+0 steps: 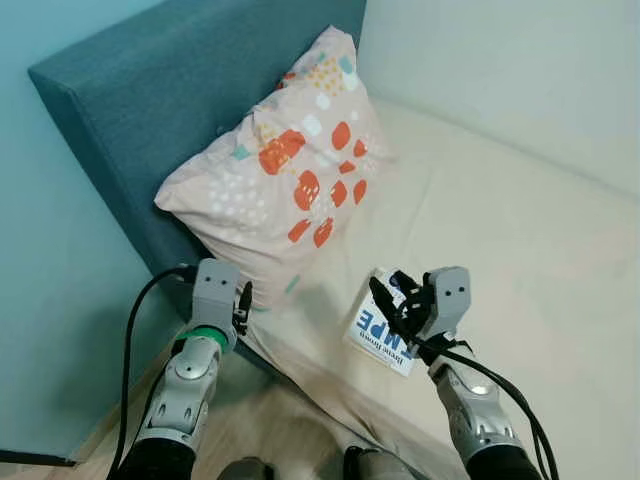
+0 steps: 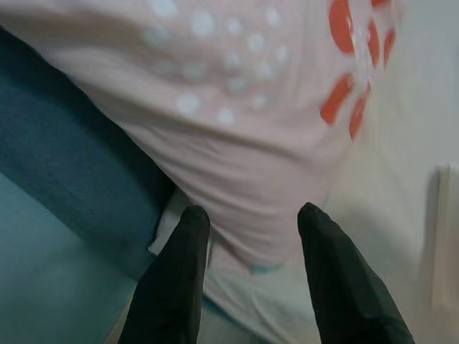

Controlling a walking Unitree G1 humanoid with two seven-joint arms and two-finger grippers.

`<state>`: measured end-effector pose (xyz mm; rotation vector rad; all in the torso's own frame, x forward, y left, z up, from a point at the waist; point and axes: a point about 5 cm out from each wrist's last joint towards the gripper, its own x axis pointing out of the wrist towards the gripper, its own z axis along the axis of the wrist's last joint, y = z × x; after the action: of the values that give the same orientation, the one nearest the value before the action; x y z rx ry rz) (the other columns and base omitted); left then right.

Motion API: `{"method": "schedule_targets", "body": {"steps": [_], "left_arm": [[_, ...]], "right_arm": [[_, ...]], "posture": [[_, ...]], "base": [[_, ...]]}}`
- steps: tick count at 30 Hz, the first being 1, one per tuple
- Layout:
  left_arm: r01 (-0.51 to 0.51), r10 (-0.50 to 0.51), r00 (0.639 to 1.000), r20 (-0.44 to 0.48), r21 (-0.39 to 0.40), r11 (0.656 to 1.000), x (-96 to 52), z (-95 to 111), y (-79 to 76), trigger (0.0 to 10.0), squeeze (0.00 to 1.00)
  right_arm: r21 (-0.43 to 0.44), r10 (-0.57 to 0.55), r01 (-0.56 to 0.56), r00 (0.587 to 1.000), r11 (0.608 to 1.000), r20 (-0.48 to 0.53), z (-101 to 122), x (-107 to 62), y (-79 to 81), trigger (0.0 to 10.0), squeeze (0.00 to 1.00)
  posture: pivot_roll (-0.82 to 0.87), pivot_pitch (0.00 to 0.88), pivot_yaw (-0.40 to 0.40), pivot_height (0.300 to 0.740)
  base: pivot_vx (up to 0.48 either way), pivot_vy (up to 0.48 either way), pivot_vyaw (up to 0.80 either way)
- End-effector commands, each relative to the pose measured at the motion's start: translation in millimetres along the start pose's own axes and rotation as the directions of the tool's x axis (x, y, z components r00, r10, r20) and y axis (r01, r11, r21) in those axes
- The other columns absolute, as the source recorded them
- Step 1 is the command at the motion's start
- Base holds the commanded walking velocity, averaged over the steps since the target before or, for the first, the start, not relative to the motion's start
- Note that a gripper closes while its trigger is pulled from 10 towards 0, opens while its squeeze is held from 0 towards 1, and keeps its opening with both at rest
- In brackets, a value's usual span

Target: Clean up the room

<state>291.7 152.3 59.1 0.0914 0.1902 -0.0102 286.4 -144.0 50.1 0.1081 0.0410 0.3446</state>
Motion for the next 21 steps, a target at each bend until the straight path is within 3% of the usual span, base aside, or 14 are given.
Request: {"method": "schedule_targets", "body": {"steps": [1, 6, 15, 21], "left_arm": [[0.008, -0.008, 1.0, -0.003, -0.017, 1.0, -0.1, -3.5, -2.8, 10.0, 0.0], [0.041, -0.042, 0.999, 0.025, 0.042, 0.998, 3.1, 0.8, -11.8, 10.0, 0.0], [0.06, -0.062, 0.997, 0.039, 0.052, 0.997, 3.4, 5.0, -17.7, 10.0, 0.0], [0.069, -0.072, 0.996, 0.051, 0.071, 0.995, 3.3, 5.5, -19.4, 10.0, 0.0]], "right_arm": [[-0.008, -0.026, 0.026, 0.999, 1.0, -0.028, -6.7, -3.8, -3.3, 10.0, 0.0], [-0.004, -0.058, 0.058, 0.998, 0.998, -0.034, -9.9, -1.4, -2.3, 10.0, 0.0], [-0.018, -0.053, 0.052, 0.998, 0.998, -0.033, -13.1, -1.4, 2.1, 10.0, 0.0], [-0.01, -0.054, 0.054, 0.998, 0.999, -0.026, -14.8, -0.7, 5.1, 10.0, 0.0]], "posture": [[0.01, 0.0, -0.021, 0.74], [0.0, 0.0, -0.012, 0.74], [0.01, 0.0, -0.009, 0.74], [0.01, 0.0, 0.002, 0.74]], "base": [[0.0, 0.0, 0.0], [0.0, 0.0, 0.0], [0.0, 0.0, 0.0], [-0.282, 0.0, 0.0]]}}
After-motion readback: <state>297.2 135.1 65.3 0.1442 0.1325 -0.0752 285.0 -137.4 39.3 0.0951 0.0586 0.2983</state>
